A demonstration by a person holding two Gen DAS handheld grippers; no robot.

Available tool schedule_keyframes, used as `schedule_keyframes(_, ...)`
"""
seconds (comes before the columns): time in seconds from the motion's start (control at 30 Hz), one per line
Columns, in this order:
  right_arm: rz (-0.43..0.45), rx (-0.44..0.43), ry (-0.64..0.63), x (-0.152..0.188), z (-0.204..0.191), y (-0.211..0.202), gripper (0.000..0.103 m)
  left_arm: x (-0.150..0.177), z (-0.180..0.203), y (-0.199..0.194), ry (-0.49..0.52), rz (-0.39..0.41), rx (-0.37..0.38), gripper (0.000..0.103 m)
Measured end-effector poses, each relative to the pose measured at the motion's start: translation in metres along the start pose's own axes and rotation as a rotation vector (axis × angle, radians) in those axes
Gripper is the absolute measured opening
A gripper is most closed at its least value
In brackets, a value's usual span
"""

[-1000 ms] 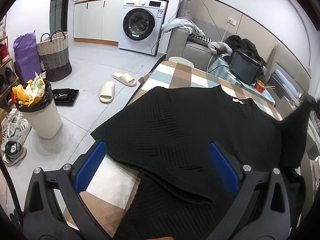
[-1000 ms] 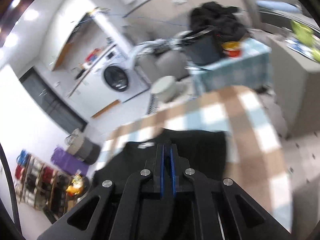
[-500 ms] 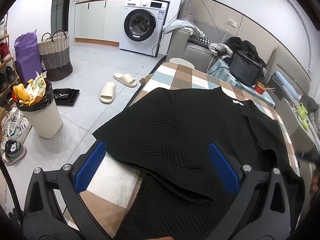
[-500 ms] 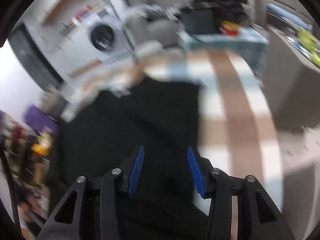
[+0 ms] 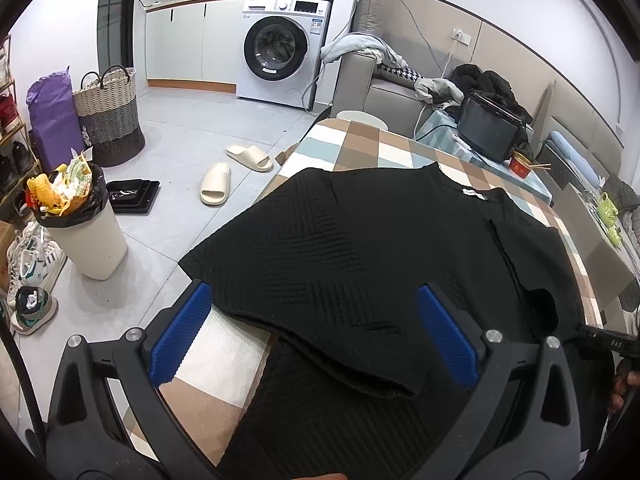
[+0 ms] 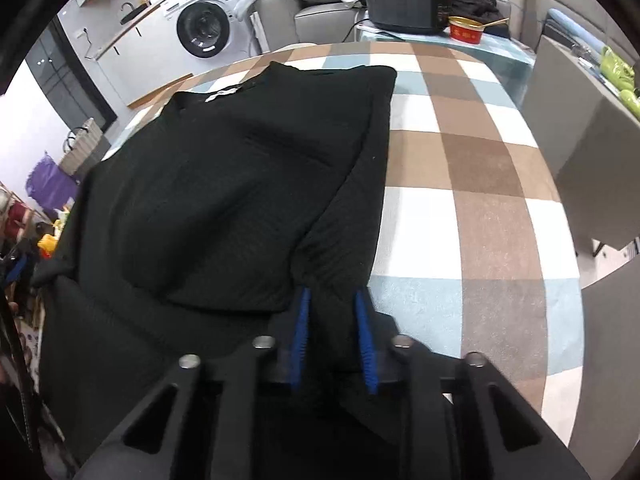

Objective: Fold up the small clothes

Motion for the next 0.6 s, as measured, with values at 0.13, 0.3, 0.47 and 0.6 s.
schedule_keyframes(0.13, 0.152, -0.017, 0.094, -0.002, 0.018, -0.04, 0.01, 0.002, 0.002, -0.003, 0.005, 0.004, -0.007, 0.102)
schedule_keyframes(0.3, 0.077, 0.114, 0.151, 0.016, 0.053, -0.035, 0.015, 0.005, -0.006, -0.004, -0.011, -0.004, -0.018, 0.102)
schedule_keyframes(0.47, 0.171, 0.097, 0.125, 0.006, 0.033, -0.063, 0.025, 0.006, -0.011, -0.008, -0.018, -0.001, -0.029, 0.102)
schedule_keyframes(0.6, 0.199, -0.054, 0.011, -0.004, -0.013, -0.061, 0.036, 0.009, -0.028, -0.011, -0.061, -0.011, -0.05, 0.102)
Point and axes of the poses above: each gripper's, at about its wrist camera, not at the fingertips, and y roughly the way its jaws point, z to its right, x to its underside, the point moved 7 cm from there along y, roughly the way its jaws point, and after that the axes turned 5 degrees about x, right-handed, at the moved point
